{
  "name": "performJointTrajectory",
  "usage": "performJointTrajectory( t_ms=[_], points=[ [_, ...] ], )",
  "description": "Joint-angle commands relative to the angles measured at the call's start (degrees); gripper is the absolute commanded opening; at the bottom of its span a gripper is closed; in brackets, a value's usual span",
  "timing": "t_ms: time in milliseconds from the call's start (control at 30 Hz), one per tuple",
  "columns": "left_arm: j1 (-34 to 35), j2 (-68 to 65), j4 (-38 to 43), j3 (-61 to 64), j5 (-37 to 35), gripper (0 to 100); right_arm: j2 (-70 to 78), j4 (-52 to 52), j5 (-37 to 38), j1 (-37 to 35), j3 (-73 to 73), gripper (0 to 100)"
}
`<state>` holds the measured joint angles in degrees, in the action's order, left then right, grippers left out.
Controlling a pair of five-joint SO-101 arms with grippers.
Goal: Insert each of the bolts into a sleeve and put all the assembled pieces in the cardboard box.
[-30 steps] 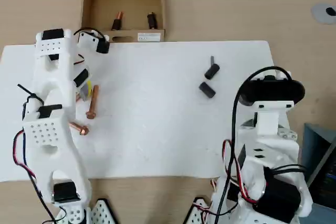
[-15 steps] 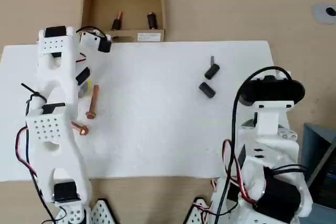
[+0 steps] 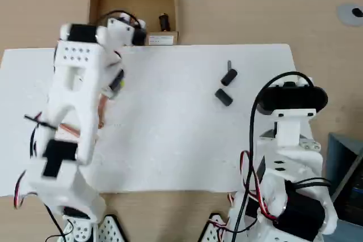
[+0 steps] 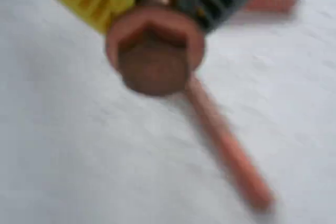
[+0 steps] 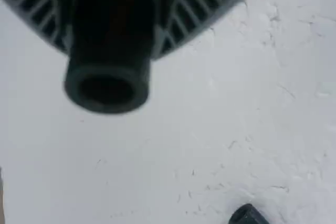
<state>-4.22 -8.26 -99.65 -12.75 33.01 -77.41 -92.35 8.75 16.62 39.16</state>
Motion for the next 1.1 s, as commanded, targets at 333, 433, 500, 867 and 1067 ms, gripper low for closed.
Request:
performJointTrajectory(
  t_ms=[333, 433, 500, 867, 1067],
  points=[
    [-6.15, 33.71, 2.55, 11.87, -12.22, 0, -9.89, 4.22, 0.70, 0.48, -0.31, 1.2],
    [-6.51, 38.37, 2.64, 13.27, -15.38, 0, -15.25, 6.68, 0.70, 0.48, 4.62, 0.9],
    [-6.51, 41.36, 2.64, 15.82, -18.46, 0, -19.03, 8.62, 0.70, 0.48, 8.04, 0.9],
    [-6.24, 67.38, 22.42, 43.25, -33.58, 0, -32.57, 17.41, 0.70, -1.27, 24.75, 0.9],
    [-6.07, 85.49, 36.04, 60.31, -38.07, 0, -32.48, 18.90, -5.89, -9.63, 27.74, 0.9]
  ],
)
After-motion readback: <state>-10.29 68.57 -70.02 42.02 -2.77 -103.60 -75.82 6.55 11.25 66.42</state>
